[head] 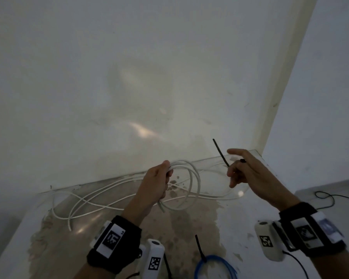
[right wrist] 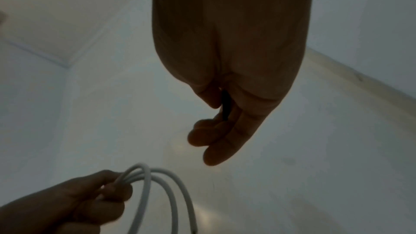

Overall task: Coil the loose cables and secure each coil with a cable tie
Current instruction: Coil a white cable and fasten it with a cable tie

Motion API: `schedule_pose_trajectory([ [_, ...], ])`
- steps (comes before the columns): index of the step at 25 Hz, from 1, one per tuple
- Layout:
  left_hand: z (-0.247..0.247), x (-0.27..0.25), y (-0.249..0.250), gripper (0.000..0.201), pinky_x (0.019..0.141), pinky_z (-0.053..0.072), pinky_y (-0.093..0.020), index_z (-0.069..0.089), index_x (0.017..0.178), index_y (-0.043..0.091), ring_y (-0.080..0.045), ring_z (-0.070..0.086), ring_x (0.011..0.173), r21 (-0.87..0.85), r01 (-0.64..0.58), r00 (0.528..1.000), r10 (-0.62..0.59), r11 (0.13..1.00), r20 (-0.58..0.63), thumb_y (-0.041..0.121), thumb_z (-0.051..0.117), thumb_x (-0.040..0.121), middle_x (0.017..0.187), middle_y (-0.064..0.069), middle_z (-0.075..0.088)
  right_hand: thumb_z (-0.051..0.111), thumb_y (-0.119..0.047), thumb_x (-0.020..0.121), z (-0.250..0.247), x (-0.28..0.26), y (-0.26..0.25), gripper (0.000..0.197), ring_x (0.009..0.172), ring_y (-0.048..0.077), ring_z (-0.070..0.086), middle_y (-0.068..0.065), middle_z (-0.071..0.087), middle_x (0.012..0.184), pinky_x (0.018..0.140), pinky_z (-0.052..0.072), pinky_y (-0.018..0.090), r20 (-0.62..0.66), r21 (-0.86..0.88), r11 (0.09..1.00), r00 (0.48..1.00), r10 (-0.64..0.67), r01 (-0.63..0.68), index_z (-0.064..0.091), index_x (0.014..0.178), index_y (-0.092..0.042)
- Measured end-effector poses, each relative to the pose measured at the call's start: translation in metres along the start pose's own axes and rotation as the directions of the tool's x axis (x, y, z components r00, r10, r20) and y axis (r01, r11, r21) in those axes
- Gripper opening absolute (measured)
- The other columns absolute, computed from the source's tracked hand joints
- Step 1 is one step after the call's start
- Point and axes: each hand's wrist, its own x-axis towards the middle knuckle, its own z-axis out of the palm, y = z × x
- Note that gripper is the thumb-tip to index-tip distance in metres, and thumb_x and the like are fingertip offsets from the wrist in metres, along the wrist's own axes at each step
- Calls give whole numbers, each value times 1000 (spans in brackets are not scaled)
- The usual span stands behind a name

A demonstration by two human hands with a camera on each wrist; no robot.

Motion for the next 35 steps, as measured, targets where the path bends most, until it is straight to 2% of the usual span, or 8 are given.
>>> schedule_pose_trajectory([
  [3,-9,3,-2,46,49,14,-27,42,61,20,-13,14,43,20,18,998,-16,1000,-55,41,38,102,50,7,21,38,-15,105,-4,-12,-30,24,72,28,70,5,76,95,71,56,30,149,-7,1000,989,1,0,48,127,-17],
  [10,-13,4,7,42,44,18,-22,41,68,19,-9,18,38,-71,0,996,-6,998,-91,40,33,103,49,9,24,43,-30,102,41,-18,-63,32,51,21,52,12,67,77,52,47,26,479,212,967,878,22,-140,67,117,-14],
  [17,-4,-19,11,50,45,16,-23,51,71,13,-10,17,41,-121,-5,997,14,993,70,40,27,105,50,7,24,39,-15,105,87,6,-52,29,54,23,52,9,58,73,58,49,34,180,465,883,983,-26,-61,64,112,-4],
  [23,-9,-24,14,33,43,13,-21,61,107,12,-11,14,45,-152,72,986,-48,986,159,24,30,104,54,3,21,33,0,101,102,4,-44,34,51,22,47,6,50,66,58,46,34,100,545,839,993,-63,-2,66,108,-8],
  [26,-14,-24,14,36,44,15,-22,62,122,30,-10,14,46,-129,-22,983,45,991,180,25,30,106,57,4,20,39,0,102,107,1,-44,34,52,20,52,8,57,82,54,48,28,36,406,908,991,-128,102,67,114,-13],
  [29,-15,-25,9,34,45,17,-24,62,122,35,-10,17,46,-97,-62,983,77,993,164,27,33,106,57,4,25,52,-6,100,109,-2,-42,29,54,7,59,1,64,99,53,46,15,-86,93,969,971,-223,230,67,119,-21],
  [32,-15,-25,4,32,43,21,-22,64,119,38,-9,22,45,-80,-65,989,75,995,128,28,37,105,72,-1,48,62,-17,96,114,-5,-31,29,86,-2,61,-18,69,104,74,42,5,-239,-245,925,906,-350,292,65,121,-31],
  [35,-8,-30,2,32,43,22,-21,64,120,37,-9,22,46,-168,-25,988,51,985,148,27,38,105,87,-5,54,57,-15,99,134,-8,-19,25,101,4,66,-11,70,111,86,53,18,-366,-57,951,880,-303,304,64,120,-26],
])
